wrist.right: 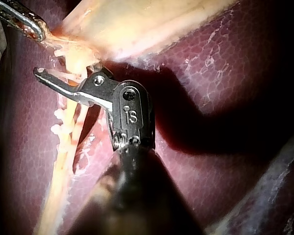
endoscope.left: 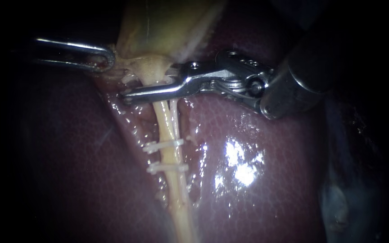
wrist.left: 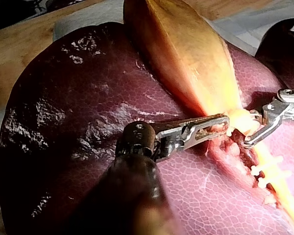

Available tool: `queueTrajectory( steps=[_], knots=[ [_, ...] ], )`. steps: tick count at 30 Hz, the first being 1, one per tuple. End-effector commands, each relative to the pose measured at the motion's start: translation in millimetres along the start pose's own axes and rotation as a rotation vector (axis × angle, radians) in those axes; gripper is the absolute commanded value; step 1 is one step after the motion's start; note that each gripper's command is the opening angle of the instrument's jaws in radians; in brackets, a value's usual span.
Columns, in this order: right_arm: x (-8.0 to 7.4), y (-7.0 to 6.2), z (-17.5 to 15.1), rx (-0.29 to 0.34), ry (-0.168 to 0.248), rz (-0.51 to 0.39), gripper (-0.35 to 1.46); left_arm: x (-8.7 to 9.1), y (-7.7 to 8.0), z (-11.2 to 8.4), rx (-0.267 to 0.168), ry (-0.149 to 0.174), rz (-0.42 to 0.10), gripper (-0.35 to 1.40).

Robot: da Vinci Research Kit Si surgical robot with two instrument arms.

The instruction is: Clipping third clip left tube

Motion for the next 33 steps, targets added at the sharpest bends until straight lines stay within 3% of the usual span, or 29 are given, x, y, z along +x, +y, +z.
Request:
queueTrajectory(
  steps=[1,15,19,26,33],
  knots=[
    [0.0,0.0,0.0,0.002,-0.001,0.0,0.48,0.0,0.0,0.0,0.001,0.0,0.0,-0.35],
    [0.1,-0.1,0.0,0.027,-0.002,0.002,0.48,0.0,0.0,-0.1,0.001,0.0,0.0,-0.35],
    [0.2,-0.1,0.2,0.15,-0.014,0.002,0.48,0.0,0.0,-0.1,0.001,0.0,0.0,-0.35],
    [-0.1,-0.6,0.6,0.38,-0.01,0.11,0.45,0.0,0.0,-0.1,0.001,0.0,0.0,-0.35],
    [0.2,-1.9,1.1,0.345,-0.004,0.201,0.44,0.0,0.0,-0.1,0.001,0.0,0.0,-0.35]
  ],
)
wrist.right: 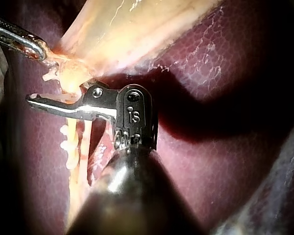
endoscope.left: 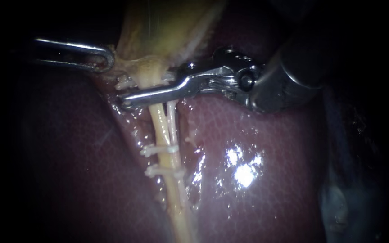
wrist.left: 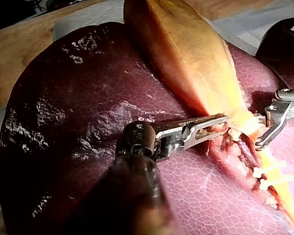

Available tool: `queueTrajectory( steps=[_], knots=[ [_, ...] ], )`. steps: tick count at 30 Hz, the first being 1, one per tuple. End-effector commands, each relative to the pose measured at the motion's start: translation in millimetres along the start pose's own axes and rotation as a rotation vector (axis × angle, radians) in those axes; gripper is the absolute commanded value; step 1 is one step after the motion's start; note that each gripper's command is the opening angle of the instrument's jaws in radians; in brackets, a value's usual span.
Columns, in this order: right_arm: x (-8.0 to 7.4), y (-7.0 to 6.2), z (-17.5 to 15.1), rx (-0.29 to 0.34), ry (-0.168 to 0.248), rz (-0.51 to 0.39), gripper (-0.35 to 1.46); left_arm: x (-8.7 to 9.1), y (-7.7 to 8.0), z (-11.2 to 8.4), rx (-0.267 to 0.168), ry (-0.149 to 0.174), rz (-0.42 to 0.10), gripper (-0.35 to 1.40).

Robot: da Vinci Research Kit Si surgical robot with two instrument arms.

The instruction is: Clipping third clip left tube

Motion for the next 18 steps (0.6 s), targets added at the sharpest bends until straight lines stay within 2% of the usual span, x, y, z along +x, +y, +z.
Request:
queueTrajectory(
  steps=[1,5,8,14,18],
  knots=[
    [0.0,-0.5,0.3,-0.003,-0.002,0.005,0.44,0.0,0.0,0.0,0.0,0.0,0.0,-0.35],
    [0.0,-2.4,1.2,0.013,-0.008,0.017,0.44,0.0,0.0,0.0,0.0,0.0,0.0,-0.35],
    [-0.1,-3.4,1.8,0.026,-0.013,0.02,0.43,0.1,0.0,0.0,-0.001,0.003,-0.005,-0.35],
    [-0.5,-3.6,1.3,0.024,-0.019,0.033,0.41,0.2,0.1,0.1,-0.001,0.003,-0.005,-0.35],
    [-0.7,-3.7,0.7,0.049,-0.045,0.028,0.4,0.2,0.1,0.1,-0.002,0.003,-0.005,-0.35]
  ],
)
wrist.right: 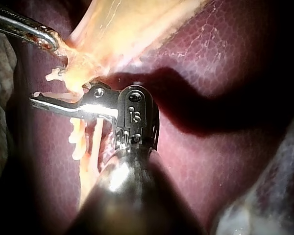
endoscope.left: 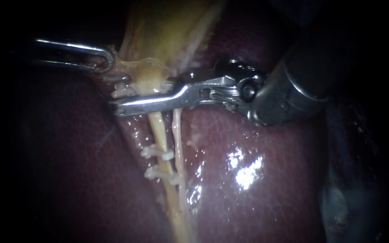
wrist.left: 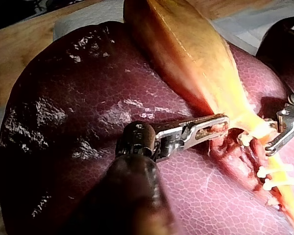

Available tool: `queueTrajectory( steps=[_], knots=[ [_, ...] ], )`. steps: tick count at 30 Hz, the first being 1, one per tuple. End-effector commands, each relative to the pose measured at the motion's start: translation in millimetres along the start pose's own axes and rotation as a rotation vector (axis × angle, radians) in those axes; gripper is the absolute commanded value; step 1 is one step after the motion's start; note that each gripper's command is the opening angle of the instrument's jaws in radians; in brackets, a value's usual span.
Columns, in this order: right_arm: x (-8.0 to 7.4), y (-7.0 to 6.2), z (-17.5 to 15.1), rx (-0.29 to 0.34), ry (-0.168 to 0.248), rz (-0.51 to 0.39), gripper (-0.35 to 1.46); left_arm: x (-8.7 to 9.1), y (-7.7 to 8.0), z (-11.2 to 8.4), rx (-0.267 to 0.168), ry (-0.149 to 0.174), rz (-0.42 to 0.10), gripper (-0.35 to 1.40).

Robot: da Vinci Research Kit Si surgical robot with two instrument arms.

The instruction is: Clipping third clip left tube

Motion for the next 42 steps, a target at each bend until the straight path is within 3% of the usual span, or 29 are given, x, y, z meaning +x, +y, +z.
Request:
queueTrajectory(
  steps=[1,10,19,29,31,33,37,42],
  knots=[
    [0.0,0.0,-0.1,0.008,-0.004,-0.001,0.4,0.0,0.0,0.0,0.0,0.0,0.0,-0.35],
    [-0.6,-0.4,-0.6,0.048,-0.044,-0.004,0.38,0.1,0.1,0.0,-0.001,0.003,-0.005,-0.35],
    [-0.5,-0.3,-0.6,0.042,-0.04,-0.001,0.33,0.1,0.0,0.0,-0.001,0.003,-0.005,-0.35],
    [-0.3,0.9,-0.9,0.009,-0.019,0.013,-0.02,0.1,0.0,0.0,-0.001,0.003,-0.005,-0.35],
    [-0.2,1.0,-1.0,0.006,-0.019,0.019,-0.13,0.1,0.0,0.0,-0.001,0.003,-0.005,-0.35],
    [-0.3,1.1,-1.1,0.004,-0.022,0.031,-0.35,0.1,0.0,0.0,-0.001,0.003,-0.006,-0.35],
    [-0.3,1.3,-1.2,-0.01,-0.016,0.055,-0.35,0.1,0.0,0.0,-0.001,0.003,-0.006,-0.35],
    [-0.7,1.7,-1.3,0.009,-0.04,0.059,-0.35,0.1,0.0,0.0,-0.001,0.003,-0.005,-0.35]
  ],
)
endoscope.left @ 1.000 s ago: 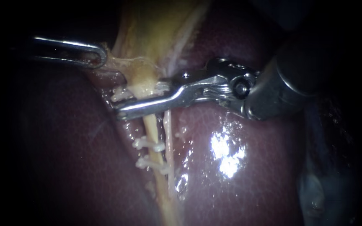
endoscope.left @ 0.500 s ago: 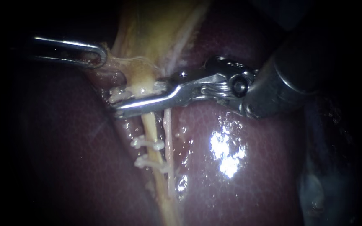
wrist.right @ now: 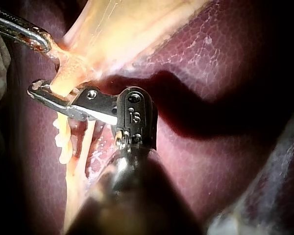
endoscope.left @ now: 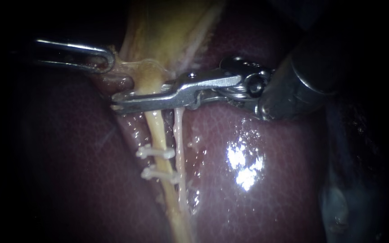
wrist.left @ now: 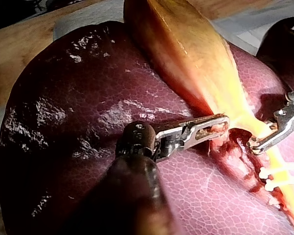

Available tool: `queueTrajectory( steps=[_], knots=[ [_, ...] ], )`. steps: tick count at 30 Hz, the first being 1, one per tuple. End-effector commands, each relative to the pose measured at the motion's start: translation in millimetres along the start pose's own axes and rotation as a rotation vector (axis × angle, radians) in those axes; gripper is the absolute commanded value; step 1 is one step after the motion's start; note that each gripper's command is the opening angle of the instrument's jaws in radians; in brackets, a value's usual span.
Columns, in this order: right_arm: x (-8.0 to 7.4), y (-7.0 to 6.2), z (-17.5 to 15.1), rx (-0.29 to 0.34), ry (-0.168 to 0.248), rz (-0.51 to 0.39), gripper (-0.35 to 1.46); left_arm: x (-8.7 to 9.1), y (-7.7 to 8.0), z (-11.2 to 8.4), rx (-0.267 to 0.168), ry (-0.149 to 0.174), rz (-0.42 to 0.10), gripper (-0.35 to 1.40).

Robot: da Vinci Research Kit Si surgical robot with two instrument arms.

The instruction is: Clipping third clip left tube

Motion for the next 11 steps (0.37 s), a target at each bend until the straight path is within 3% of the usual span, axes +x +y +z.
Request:
queueTrajectory(
  steps=[1,11],
  knots=[
    [-0.2,0.2,0.0,0.002,0.0,-0.002,-0.35,0.0,0.0,0.0,0.0,0.0,0.0,-0.35],
    [-0.2,0.3,-0.1,0.002,0.0,-0.002,-0.35,0.0,0.0,0.0,0.0,0.0,0.0,-0.35]
  ],
)
